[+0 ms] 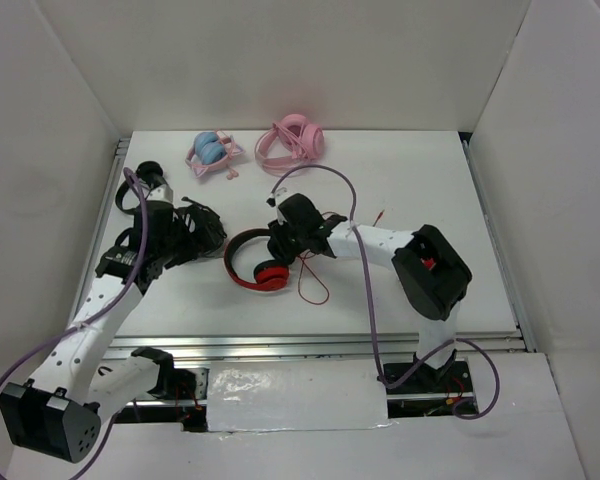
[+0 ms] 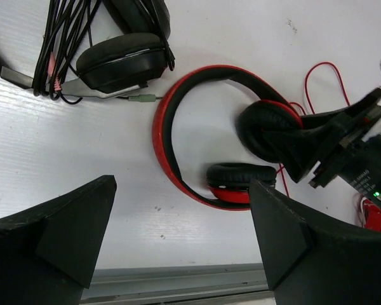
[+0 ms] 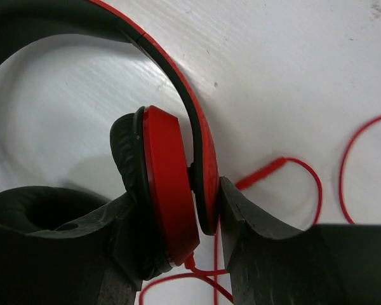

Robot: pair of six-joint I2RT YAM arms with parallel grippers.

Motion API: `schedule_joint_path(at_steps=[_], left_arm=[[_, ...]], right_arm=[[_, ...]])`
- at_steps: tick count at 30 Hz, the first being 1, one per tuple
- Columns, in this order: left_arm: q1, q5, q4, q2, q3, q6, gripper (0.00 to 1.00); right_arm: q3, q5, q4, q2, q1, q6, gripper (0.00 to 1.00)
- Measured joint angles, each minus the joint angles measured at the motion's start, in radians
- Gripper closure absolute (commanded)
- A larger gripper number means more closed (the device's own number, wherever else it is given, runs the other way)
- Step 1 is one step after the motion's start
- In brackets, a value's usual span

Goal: Wrap the headphones

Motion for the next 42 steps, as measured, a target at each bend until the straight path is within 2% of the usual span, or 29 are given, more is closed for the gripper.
schedule_joint_path(at_steps=[3,10,14,19,23,29,34,36,39,42], left_arm=[[-0.005,-0.009,-0.029,0.009,0.026,0.021,0.01],[-0.051,0.013,-0.047,0.074,0.109,0.11,0.01],[-0.136,0.018,-0.029,0.072,0.107,0.16,0.01],[-0.259,-0.071,-0.016,0.078,0.107,0.183,0.01],[-0.294,-0.132,-0.012,0.114,0.108,0.183,0.21],[-0.295,-0.205,-0.01,0.136,0.108,0.183,0.19],[-0.297,-0.208,0.004,0.136,0.108,0.184,0.21],[-0.297,-0.205,0.009,0.136,0.108,0.185,0.28],[-0.299,-0.193,0.019,0.137,0.108,0.186,0.42],[-0.302,-0.19,0.025,0.139,0.108,0.193,0.48]], right_arm=[[-0.058,0.039,0.018,-0.076,0.015,-0.058,0.92],[-0.171,0.11,0.116,-0.358,0.06,-0.309,0.93],[-0.182,0.09,0.132,-0.474,0.061,-0.391,0.93],[-0.169,0.064,0.089,-0.507,0.064,-0.435,0.94],[-0.17,0.068,0.043,-0.508,0.077,-0.447,0.94],[-0.182,0.093,0.008,-0.534,0.09,-0.454,0.93],[-0.182,0.09,0.001,-0.569,0.09,-0.456,0.92],[-0.182,0.087,0.0,-0.577,0.092,-0.457,0.92],[-0.182,0.088,-0.001,-0.579,0.098,-0.457,0.92],[-0.181,0.091,-0.003,-0.579,0.109,-0.46,0.92]])
